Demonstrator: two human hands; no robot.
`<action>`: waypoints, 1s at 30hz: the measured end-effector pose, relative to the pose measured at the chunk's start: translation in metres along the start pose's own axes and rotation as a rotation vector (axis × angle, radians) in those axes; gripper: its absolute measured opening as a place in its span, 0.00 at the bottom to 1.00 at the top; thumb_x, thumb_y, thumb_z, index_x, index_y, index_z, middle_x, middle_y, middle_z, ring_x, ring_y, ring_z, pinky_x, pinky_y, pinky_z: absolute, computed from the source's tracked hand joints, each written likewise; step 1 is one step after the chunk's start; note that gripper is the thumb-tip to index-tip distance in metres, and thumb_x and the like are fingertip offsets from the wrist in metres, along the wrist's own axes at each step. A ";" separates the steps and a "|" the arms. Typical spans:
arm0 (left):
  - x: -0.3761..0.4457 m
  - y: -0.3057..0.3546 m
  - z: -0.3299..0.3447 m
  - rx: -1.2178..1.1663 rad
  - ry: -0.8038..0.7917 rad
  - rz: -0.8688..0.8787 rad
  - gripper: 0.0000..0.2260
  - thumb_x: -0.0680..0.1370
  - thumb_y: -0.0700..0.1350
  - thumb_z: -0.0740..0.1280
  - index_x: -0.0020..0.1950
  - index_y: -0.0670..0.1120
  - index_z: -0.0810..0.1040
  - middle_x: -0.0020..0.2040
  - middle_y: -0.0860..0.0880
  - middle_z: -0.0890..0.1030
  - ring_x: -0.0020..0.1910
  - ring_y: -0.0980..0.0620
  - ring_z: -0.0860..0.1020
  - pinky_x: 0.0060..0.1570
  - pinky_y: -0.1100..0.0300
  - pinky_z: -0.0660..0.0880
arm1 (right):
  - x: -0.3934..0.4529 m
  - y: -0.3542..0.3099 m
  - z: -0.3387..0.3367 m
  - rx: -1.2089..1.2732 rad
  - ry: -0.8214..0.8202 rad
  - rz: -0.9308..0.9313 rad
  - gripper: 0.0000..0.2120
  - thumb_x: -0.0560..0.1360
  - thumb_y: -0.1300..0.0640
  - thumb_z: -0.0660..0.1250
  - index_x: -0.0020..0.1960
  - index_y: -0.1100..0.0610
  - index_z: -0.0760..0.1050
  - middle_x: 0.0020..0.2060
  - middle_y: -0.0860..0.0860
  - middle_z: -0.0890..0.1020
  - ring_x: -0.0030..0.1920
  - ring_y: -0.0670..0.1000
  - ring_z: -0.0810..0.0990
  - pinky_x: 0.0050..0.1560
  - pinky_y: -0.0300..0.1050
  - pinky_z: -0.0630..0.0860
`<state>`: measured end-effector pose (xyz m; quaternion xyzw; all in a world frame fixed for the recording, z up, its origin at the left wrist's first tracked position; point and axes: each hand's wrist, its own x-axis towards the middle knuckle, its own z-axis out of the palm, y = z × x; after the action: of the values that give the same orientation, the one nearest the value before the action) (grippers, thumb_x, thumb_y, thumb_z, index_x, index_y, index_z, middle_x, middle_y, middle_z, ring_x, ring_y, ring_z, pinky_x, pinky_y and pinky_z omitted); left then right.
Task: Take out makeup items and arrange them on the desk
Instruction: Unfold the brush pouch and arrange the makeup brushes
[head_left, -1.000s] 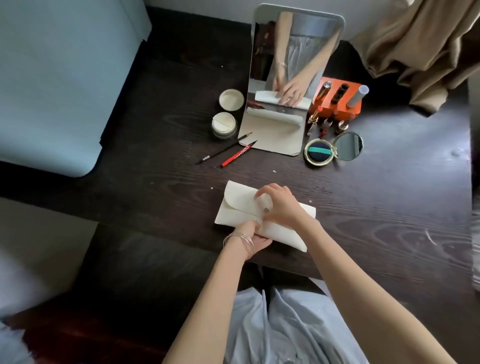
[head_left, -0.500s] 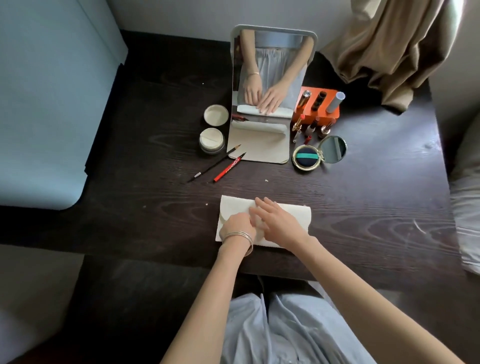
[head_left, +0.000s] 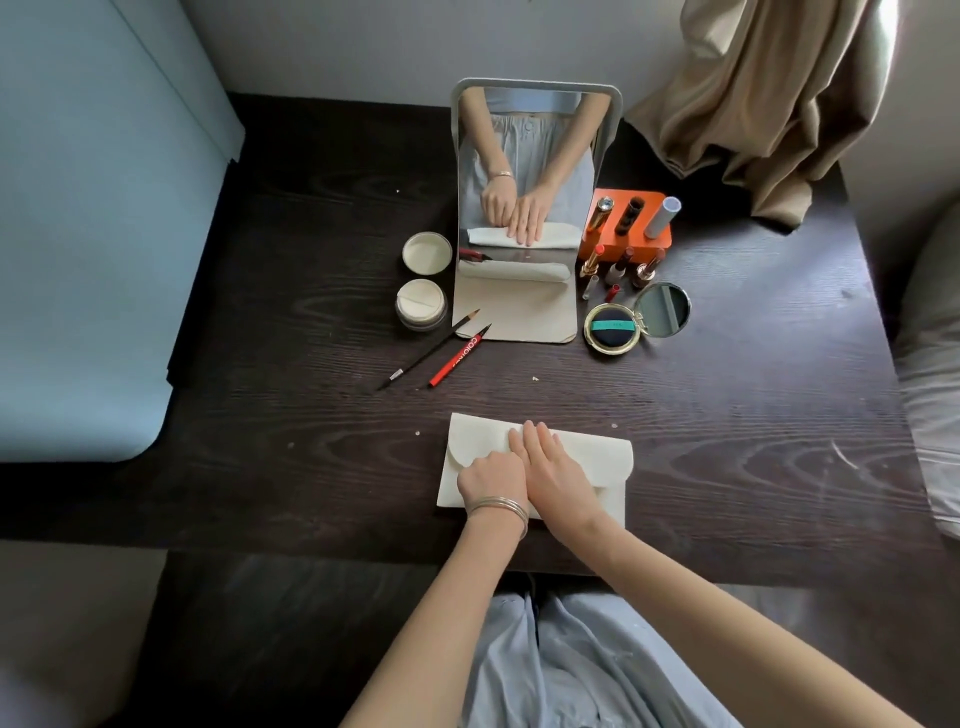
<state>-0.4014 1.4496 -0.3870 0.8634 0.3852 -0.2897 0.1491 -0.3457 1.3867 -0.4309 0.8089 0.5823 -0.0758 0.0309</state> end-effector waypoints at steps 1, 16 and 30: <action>0.000 0.000 0.000 -0.008 0.002 -0.004 0.15 0.79 0.35 0.57 0.64 0.43 0.72 0.55 0.47 0.80 0.56 0.47 0.78 0.45 0.59 0.71 | 0.002 0.001 0.000 -0.018 -0.005 0.014 0.15 0.70 0.66 0.53 0.54 0.64 0.69 0.46 0.60 0.83 0.46 0.58 0.83 0.45 0.48 0.81; 0.007 -0.003 0.002 -0.260 -0.127 -0.138 0.13 0.79 0.50 0.62 0.59 0.46 0.78 0.59 0.46 0.79 0.60 0.45 0.76 0.52 0.57 0.71 | 0.069 0.047 -0.048 0.126 -0.386 0.164 0.14 0.75 0.66 0.57 0.56 0.58 0.76 0.53 0.58 0.79 0.55 0.63 0.78 0.45 0.48 0.69; 0.011 -0.009 -0.004 -0.317 -0.213 -0.171 0.12 0.74 0.48 0.63 0.52 0.45 0.81 0.53 0.47 0.82 0.55 0.45 0.79 0.49 0.57 0.73 | 0.061 0.045 -0.019 0.187 0.004 0.282 0.16 0.55 0.72 0.74 0.37 0.60 0.73 0.33 0.56 0.75 0.29 0.59 0.75 0.24 0.44 0.64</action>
<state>-0.4005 1.4639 -0.3907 0.7578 0.4800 -0.3266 0.2977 -0.2824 1.4320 -0.4237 0.8819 0.4536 -0.1231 -0.0355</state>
